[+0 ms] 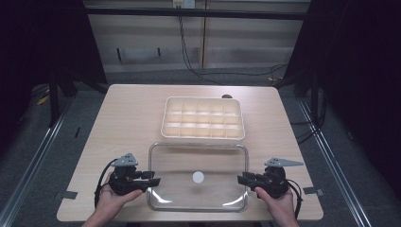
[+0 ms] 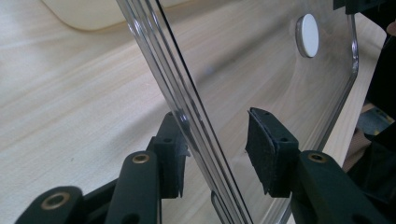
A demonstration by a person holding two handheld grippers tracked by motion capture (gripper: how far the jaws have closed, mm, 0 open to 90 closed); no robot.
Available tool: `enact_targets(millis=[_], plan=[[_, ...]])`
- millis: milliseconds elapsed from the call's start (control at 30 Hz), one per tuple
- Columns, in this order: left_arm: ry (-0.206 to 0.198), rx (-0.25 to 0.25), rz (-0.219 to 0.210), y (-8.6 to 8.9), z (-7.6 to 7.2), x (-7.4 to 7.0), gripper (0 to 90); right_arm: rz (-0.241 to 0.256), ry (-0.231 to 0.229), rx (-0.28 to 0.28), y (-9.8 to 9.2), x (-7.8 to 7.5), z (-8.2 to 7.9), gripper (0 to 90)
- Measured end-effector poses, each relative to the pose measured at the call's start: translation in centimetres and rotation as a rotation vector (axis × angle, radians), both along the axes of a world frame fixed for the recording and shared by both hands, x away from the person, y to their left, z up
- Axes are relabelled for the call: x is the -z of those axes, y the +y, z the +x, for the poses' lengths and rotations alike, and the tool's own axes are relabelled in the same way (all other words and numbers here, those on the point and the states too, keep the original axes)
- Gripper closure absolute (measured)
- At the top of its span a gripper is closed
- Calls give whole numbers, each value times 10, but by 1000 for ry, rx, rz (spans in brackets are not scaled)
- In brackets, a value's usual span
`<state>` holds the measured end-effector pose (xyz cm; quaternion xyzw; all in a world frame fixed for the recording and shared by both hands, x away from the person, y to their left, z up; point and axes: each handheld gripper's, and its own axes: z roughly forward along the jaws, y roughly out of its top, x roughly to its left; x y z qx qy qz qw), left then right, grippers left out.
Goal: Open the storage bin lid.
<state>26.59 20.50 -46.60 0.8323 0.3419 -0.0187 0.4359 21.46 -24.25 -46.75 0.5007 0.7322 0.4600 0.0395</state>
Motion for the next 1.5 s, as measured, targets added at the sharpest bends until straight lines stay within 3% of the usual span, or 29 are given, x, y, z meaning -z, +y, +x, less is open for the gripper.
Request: enact_targets(millis=[233,667,900,1033,1133,1233,1500], plan=[[11,3,3,-1,5,3,576,-12,22,-4,0,4,6,622],[6,-3,53,-3,10,8,554,-31,54,-8,1,11,13,579],[24,-16,65,-6,14,11,544,-62,72,-3,3,16,18,533],[-3,-23,93,-10,12,10,532,-80,62,6,4,17,19,516],[-4,-27,92,-11,12,11,529,-77,62,13,3,18,19,515],[-37,-18,135,-11,11,12,530,-88,71,28,3,20,20,500],[3,-8,124,-12,15,17,536,-139,67,51,3,24,22,466]])
